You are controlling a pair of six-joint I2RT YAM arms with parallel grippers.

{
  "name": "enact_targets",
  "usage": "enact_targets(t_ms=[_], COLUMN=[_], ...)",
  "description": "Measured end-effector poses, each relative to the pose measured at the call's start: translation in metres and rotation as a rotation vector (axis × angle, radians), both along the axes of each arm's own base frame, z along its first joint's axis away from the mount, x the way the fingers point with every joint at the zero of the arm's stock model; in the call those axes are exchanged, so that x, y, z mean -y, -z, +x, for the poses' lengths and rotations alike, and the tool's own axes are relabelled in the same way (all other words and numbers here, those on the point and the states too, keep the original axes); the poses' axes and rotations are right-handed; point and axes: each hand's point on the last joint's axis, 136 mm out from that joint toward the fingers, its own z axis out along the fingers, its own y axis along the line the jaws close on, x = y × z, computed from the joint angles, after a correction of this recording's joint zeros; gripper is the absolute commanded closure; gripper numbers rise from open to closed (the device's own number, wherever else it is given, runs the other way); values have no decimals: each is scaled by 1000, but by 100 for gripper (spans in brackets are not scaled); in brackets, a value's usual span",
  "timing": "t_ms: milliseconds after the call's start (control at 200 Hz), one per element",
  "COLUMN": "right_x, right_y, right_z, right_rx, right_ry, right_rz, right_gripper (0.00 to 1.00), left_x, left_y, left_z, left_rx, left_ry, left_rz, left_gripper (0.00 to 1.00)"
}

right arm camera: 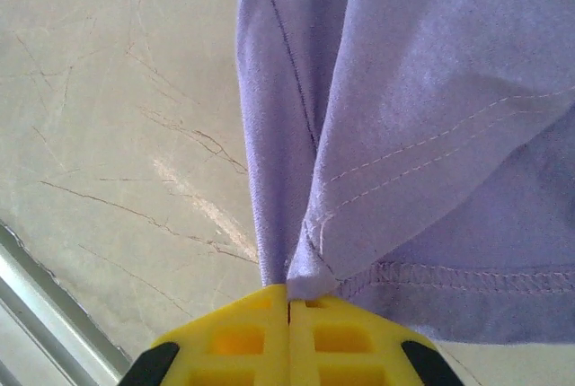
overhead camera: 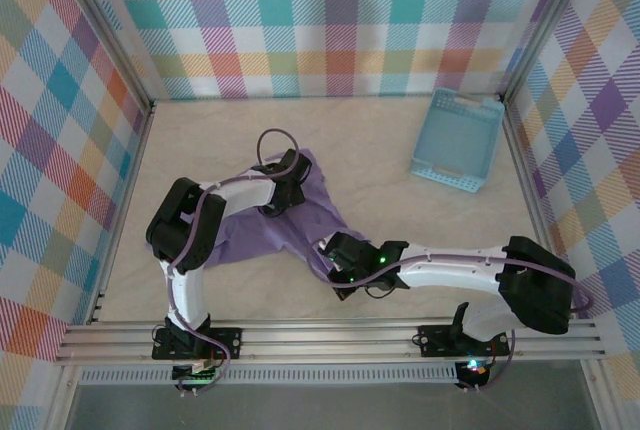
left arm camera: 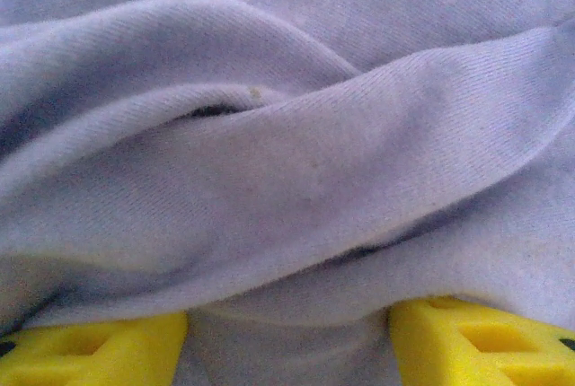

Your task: Fold the inside-out t-shirt

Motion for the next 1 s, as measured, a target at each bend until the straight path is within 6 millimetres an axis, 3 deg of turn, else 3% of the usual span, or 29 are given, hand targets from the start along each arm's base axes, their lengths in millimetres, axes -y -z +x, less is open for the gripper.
enact_targets(t_ms=[155, 280, 510, 645, 845, 1000], right_x=[0, 8, 60, 68, 71, 75], right_y=[3, -6, -27, -23, -8, 1], right_z=[-4, 6, 99, 134, 131, 123], right_rx=[6, 28, 61, 40, -7, -35], right_ry=[-32, 3, 331, 417, 402, 390], right_rz=[-13, -2, 2, -32, -89, -106], right_gripper=[63, 58, 52, 50, 49, 58], left_x=[1, 2, 10, 19, 20, 17], left_y=[0, 0, -2, -7, -11, -8], left_z=[0, -2, -22, -31, -35, -39], left_rx=[-3, 9, 1, 1, 9, -3], left_ry=[15, 47, 117, 153, 159, 158], left_rz=[-2, -10, -36, -40, -44, -38], left_gripper=[38, 38, 38, 37, 37, 38])
